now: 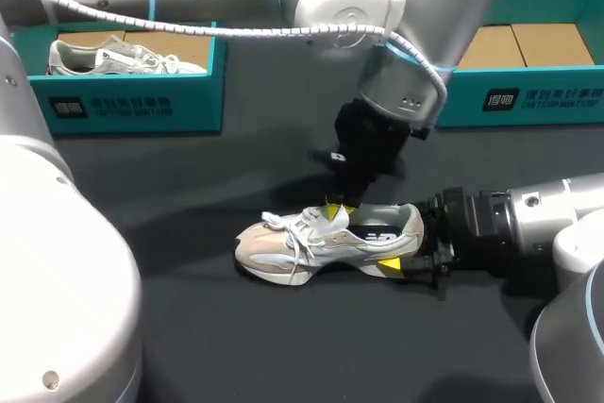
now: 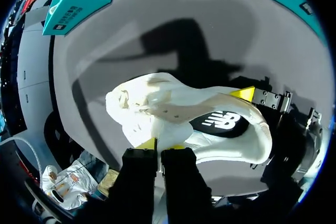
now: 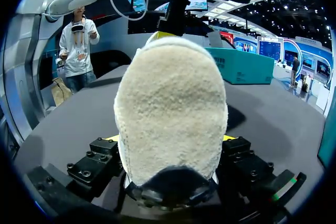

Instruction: Take the shoe out of the shoebox, open the shoe tongue, remove and reinsert the insole, then place the shoe into the shoebox

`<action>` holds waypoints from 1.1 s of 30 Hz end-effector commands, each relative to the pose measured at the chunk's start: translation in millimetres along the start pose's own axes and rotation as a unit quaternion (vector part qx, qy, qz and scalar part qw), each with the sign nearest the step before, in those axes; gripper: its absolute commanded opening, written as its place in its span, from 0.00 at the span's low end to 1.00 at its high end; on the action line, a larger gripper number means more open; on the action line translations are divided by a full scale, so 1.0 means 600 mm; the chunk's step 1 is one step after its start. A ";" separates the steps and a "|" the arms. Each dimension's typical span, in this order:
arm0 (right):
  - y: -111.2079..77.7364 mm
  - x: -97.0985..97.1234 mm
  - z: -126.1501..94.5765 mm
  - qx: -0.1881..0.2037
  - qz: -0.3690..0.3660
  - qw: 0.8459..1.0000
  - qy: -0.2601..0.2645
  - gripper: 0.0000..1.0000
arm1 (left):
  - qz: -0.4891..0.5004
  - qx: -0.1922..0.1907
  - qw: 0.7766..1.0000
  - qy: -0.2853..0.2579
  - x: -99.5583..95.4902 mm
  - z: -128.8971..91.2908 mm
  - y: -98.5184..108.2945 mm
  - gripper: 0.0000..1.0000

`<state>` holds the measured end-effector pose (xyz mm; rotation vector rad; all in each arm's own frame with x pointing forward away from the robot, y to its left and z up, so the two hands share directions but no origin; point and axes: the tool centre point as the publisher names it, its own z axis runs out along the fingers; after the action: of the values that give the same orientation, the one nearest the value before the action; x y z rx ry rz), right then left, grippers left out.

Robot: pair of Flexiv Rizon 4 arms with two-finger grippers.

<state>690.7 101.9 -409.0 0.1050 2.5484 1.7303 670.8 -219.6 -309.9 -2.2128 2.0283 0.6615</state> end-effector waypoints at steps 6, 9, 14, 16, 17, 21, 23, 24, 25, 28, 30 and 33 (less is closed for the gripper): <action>0.001 0.002 0.002 0.002 0.000 1.000 0.000 0.00 | -0.015 0.034 0.988 0.150 -0.106 -0.003 0.017 0.00; 0.001 0.002 0.002 0.002 0.000 1.000 0.000 0.00 | -0.011 0.042 0.984 0.171 -0.120 0.000 0.017 0.00; 0.001 0.002 0.002 0.002 0.000 1.000 0.000 0.00 | -0.003 0.053 0.982 0.181 -0.134 0.016 0.013 0.00; 0.001 0.002 0.002 0.002 0.000 1.000 0.000 0.00 | 0.002 0.059 0.981 0.182 -0.140 0.027 0.013 0.00; 0.001 0.002 0.002 0.002 0.000 1.000 0.000 0.00 | 0.005 0.059 0.982 0.181 -0.142 0.033 0.013 0.00; 0.001 0.002 0.002 0.002 0.000 1.000 0.000 0.00 | 0.007 0.058 0.982 0.179 -0.153 0.054 0.007 0.00; 0.001 0.002 0.002 0.002 0.000 1.000 0.000 0.00 | 0.007 0.057 0.982 0.177 -0.158 0.062 0.003 0.00; 0.001 0.002 0.002 0.002 0.000 1.000 0.000 0.00 | 0.006 0.057 0.983 0.175 -0.160 0.067 0.001 0.00; 0.001 0.002 0.002 0.002 0.000 1.000 0.000 0.00 | 0.006 0.057 0.983 0.173 -0.163 0.072 -0.001 0.00; 0.001 0.002 0.002 0.002 0.000 1.000 0.000 0.00 | 0.004 0.062 0.985 0.163 -0.167 0.084 -0.004 0.00; 0.001 0.002 0.002 0.002 0.000 1.000 0.000 0.00 | 0.005 0.061 0.985 0.160 -0.168 0.092 -0.005 0.00; 0.001 0.002 0.002 0.002 0.000 1.000 0.000 0.00 | 0.005 0.061 0.987 0.149 -0.168 0.104 -0.010 0.00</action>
<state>690.6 102.5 -408.4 0.1046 2.5483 1.7310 657.6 -109.0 -324.6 -2.3261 2.1262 0.2445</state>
